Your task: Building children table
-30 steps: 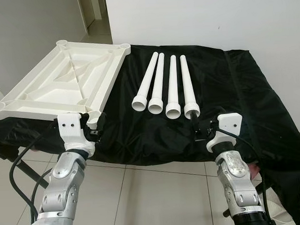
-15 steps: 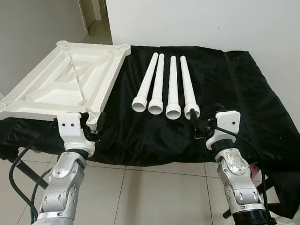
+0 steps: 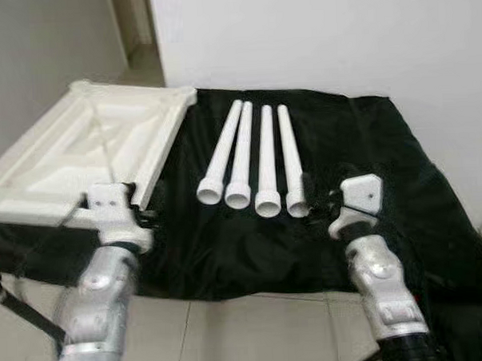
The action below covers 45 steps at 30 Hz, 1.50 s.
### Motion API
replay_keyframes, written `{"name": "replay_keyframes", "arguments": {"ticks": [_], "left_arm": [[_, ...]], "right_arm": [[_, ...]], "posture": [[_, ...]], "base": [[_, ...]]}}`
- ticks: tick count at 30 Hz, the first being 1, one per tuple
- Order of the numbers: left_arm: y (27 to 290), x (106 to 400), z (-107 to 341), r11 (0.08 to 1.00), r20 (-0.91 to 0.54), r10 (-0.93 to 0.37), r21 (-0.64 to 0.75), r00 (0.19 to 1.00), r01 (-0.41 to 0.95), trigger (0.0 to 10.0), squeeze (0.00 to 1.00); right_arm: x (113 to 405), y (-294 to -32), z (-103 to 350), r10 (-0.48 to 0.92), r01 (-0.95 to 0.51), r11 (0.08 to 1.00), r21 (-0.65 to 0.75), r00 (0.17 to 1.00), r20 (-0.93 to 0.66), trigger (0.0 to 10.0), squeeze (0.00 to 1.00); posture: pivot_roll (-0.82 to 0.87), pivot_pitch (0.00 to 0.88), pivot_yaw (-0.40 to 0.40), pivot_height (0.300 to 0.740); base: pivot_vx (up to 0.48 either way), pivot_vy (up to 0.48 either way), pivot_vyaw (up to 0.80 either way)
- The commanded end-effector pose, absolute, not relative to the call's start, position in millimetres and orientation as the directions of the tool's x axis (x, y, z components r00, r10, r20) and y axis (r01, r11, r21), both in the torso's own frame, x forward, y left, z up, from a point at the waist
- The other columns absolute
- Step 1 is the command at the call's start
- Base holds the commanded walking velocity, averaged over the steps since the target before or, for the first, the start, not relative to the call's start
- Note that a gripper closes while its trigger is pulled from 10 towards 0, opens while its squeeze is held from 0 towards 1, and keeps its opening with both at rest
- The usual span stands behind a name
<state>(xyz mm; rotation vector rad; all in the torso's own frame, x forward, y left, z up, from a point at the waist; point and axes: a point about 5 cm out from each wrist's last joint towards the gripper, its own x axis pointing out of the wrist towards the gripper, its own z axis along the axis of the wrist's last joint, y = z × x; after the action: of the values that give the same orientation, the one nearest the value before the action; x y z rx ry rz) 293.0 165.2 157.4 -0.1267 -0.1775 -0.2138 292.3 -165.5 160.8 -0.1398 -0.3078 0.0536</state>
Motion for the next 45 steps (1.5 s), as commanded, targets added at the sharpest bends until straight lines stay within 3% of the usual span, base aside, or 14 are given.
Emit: {"name": "replay_keyframes", "arguments": {"ticks": [1,8,31,45], "left_arm": [[175,292,159,0.978,0.192,-0.168,-0.093,0.967,0.188,10.0,0.0],[176,292,159,0.98,0.195,-0.153,-0.096,0.969,0.174,10.0,0.0],[174,287,150,0.98,0.164,-0.177,-0.065,0.97,0.19,10.0,0.0],[183,288,150,0.982,0.153,-0.157,-0.084,0.976,0.171,10.0,0.0]], "right_arm": [[293,-158,163,0.101,-0.055,0.987,-0.153,0.945,0.312,10.0,0.0],[293,-158,163,0.104,-0.056,0.985,-0.16,0.945,0.312,10.0,0.0],[286,-153,148,0.026,-0.01,0.998,-0.066,0.966,0.258,10.0,0.0],[289,-174,162,-0.048,0.074,0.995,-0.064,0.941,0.336,10.0,0.0]], "posture": [[-0.02,0.002,0.0,0.74],[-0.02,0.005,-0.002,0.74],[-0.02,0.0,0.005,0.74],[-0.02,0.008,0.019,0.74]], "base": [[0.281,0.0,0.0],[0.277,0.0,0.0],[0.0,0.0,0.0],[0.0,0.039,0.0]]}}
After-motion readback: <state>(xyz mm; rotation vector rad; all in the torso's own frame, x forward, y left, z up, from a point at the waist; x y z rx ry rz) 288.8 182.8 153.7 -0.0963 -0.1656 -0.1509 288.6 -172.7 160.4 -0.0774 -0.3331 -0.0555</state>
